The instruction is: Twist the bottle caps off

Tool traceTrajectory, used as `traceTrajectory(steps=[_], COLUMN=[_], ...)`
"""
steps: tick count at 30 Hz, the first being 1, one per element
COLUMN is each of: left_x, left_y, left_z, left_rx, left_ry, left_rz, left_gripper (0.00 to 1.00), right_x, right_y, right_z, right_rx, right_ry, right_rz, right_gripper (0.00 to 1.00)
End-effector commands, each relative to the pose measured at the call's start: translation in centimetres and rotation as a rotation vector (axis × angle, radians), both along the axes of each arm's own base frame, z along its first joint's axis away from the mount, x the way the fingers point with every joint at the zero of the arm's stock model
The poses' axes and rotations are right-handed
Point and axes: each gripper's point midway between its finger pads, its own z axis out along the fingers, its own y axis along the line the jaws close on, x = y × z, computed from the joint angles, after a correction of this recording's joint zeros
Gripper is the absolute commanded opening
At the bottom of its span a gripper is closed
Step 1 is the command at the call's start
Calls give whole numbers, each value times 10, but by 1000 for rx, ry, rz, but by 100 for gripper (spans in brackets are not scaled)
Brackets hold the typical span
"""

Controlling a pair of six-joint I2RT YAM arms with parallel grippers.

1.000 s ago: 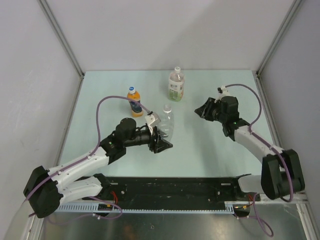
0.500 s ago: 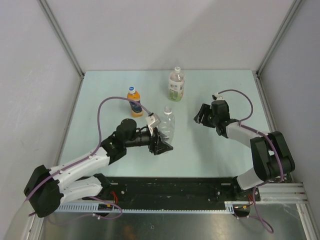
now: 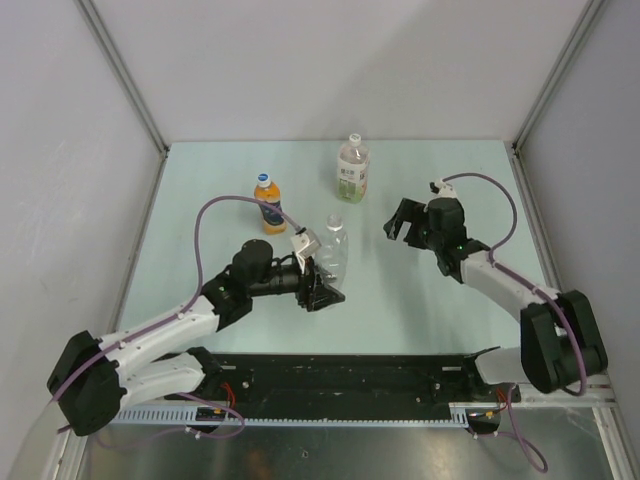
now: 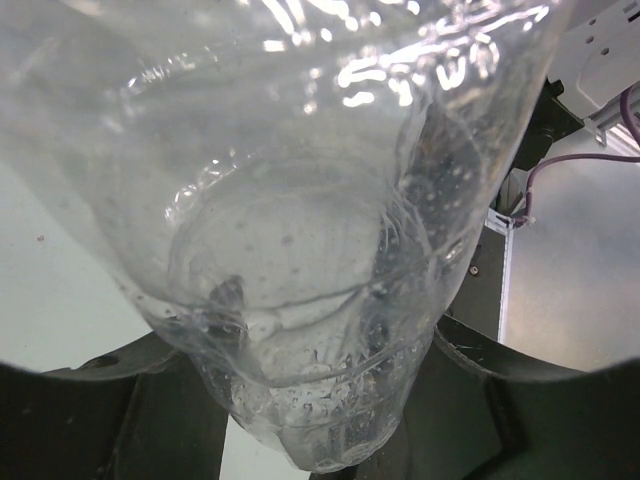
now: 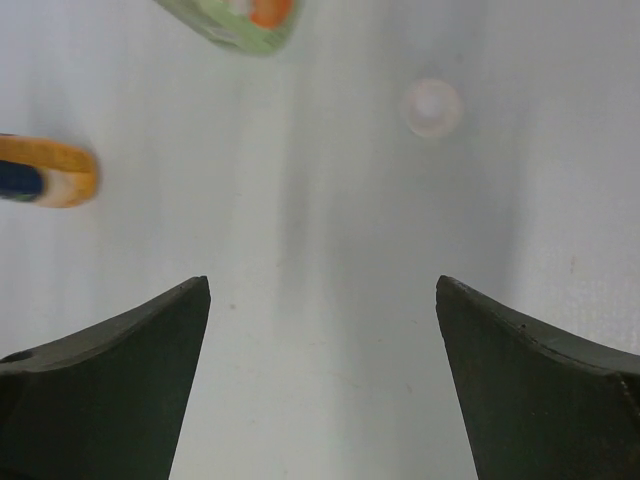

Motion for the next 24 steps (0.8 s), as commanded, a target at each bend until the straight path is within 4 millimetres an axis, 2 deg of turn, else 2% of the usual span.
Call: traceTrajectory(steps=[1, 6, 9, 17, 20, 24], left_x=[5, 4, 3, -9, -12, -16], left_y=[2, 1, 1, -4, -8, -15], left_z=[16, 18, 17, 16, 17, 19], left_rx=[-36, -23, -10, 1, 2, 17], left_ry=[-53, -47, -44, -6, -6, -17], left_rz=[18, 9, -8, -82, -90, -89], left_gripper=[0, 0, 0, 0, 0, 0], right_x=[-8, -29, -48, -121, -136, -136], right_y=[16, 31, 42, 76, 86, 102], right_z=[53, 106, 138, 228, 247, 254], right_rx=[66, 144, 184, 368, 403, 390], right_ry=[-134, -262, -332, -534, -565, -552], right_rz=[75, 189, 297, 647, 700, 698], right_gripper=[99, 99, 99, 99, 99, 99])
